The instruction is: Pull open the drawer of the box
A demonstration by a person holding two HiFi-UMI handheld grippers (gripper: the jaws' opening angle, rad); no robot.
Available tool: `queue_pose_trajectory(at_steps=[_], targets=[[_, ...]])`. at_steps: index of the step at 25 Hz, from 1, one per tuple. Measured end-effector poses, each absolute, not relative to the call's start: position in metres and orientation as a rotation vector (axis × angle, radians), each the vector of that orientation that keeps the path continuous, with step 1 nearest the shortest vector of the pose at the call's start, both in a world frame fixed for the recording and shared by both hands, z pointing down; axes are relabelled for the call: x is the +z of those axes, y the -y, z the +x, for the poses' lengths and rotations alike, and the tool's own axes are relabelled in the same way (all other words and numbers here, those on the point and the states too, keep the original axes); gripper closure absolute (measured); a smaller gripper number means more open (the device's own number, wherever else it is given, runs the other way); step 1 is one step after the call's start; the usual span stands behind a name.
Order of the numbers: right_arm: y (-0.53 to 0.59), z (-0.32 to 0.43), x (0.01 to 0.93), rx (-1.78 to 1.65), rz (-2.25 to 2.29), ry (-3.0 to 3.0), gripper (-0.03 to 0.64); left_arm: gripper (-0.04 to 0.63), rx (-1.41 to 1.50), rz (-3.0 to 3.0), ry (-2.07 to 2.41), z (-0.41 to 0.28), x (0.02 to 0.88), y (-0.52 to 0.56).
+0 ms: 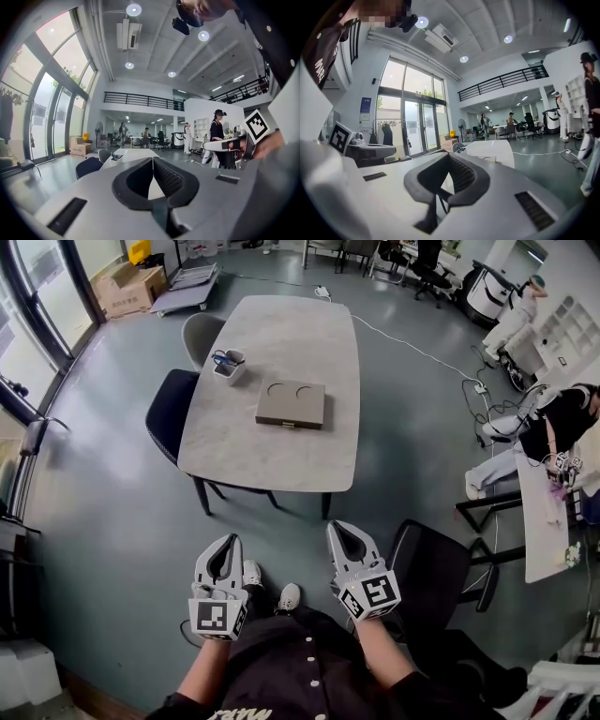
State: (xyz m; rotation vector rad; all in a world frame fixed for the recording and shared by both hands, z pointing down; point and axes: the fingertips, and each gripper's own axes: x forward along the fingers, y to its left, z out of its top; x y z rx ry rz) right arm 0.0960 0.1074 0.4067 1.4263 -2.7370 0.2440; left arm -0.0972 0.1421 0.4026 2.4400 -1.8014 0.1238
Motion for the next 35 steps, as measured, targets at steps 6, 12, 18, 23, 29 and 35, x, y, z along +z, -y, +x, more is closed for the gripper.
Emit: queue_pose_trajectory(at_steps=[6, 12, 18, 23, 29, 35], targets=[[-0.072, 0.090, 0.414, 0.272, 1.444, 2.712, 0.620, 0.578, 0.143, 2.445, 1.746, -0.101, 0.413, -0.101], [-0.004, 0.081, 0.410, 0.251, 1.491, 2.688, 0.620, 0.578, 0.122, 2.496, 1.710, -0.113, 0.407, -0.021], [0.071, 0.066, 0.395, 0.196, 1.520, 2.685, 0.620, 0.578, 0.146, 2.555, 1.692, -0.129, 0.400, 0.051], [0.112, 0.054, 0.388, 0.208, 1.542, 2.684, 0.620, 0.578, 0.121, 2.561, 1.676, -0.141, 0.394, 0.091], [0.146, 0.040, 0.391, 0.224, 1.569, 2.664, 0.619, 0.578, 0.102, 2.598, 1.625, -0.151, 0.392, 0.130], [0.166, 0.036, 0.391, 0.253, 1.602, 2.653, 0.618, 0.578, 0.140, 2.623, 1.577, -0.154, 0.393, 0.155]])
